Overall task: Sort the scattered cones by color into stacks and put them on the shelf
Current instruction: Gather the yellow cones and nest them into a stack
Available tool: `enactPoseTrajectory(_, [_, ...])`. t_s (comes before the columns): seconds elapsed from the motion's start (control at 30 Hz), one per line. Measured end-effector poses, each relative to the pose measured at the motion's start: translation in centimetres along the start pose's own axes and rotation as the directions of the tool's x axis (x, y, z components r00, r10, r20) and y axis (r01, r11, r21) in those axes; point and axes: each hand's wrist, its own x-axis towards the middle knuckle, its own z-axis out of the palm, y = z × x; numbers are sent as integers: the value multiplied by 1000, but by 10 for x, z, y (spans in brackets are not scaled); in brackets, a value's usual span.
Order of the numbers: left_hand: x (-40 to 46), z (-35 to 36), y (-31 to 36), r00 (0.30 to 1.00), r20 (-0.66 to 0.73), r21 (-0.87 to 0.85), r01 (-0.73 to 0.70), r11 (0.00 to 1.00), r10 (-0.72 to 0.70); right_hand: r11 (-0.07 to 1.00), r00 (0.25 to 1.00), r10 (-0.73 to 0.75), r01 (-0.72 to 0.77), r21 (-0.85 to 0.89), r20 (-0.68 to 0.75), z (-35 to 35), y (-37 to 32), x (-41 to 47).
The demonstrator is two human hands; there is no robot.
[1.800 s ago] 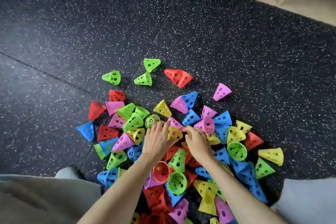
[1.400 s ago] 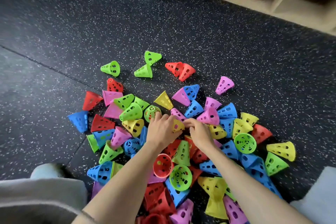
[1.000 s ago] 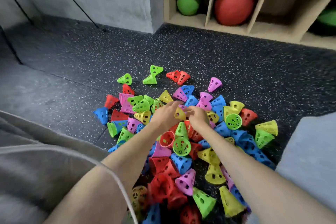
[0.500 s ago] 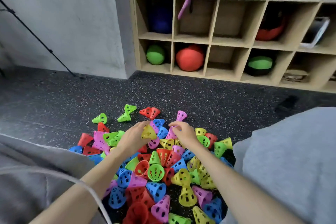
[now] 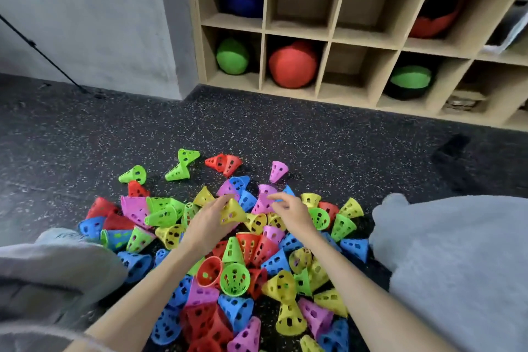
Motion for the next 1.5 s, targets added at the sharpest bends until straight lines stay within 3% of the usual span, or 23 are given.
enactPoseTrajectory(0.23, [22,32,-26,998,21,-72,53,996,-52,990,990,138,-138,5,-33,15,68,25])
enactPoseTrajectory(0.6, [45,88,-36,988,49,-151,151,977,-146,980,979,190,-185,74,-73,30,110,39])
enactPoseTrajectory(0.8, [46,100,-43,988,53,-148,152,977,-146,988,971,142,-151,-34,-192,6,116,56])
enactPoseTrajectory(0.93, [46,102,-46,986,51,-191,163,968,-156,976,982,118,-142,-162,-150,-17,120,76])
enactPoseTrajectory(1.1, [43,104,-47,987,45,-264,162,951,-155,980,982,94,-121,-160,-167,-21,115,90])
enactPoseTrajectory(1.27, [39,104,-45,991,22,-300,136,944,-135,995,994,25,-15,-94,104,7,100,96])
enactPoseTrajectory(1.5, [34,105,-48,983,6,-344,176,922,-185,991,990,87,-75,-111,112,19,110,96])
